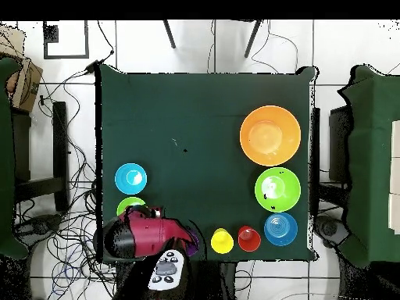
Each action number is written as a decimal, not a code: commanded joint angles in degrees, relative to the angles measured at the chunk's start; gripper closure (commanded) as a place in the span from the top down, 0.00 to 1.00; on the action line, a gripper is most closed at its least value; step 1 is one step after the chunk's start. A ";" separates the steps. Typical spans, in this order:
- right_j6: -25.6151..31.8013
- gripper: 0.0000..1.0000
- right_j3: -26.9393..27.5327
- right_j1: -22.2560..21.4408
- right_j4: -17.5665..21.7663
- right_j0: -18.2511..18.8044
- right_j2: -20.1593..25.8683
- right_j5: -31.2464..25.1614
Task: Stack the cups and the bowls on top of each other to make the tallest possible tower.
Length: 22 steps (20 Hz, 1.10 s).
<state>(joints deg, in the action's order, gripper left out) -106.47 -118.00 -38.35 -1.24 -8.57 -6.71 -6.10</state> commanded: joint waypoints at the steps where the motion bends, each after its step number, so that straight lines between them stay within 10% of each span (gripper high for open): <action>1: -9.43 1.00 3.55 3.66 -0.98 -0.88 2.63 3.78; 22: -12.14 1.00 3.53 4.43 -4.40 -5.11 1.78 4.84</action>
<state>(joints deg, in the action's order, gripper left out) -107.04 -117.91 -36.89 -2.69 -12.85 -7.44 -4.83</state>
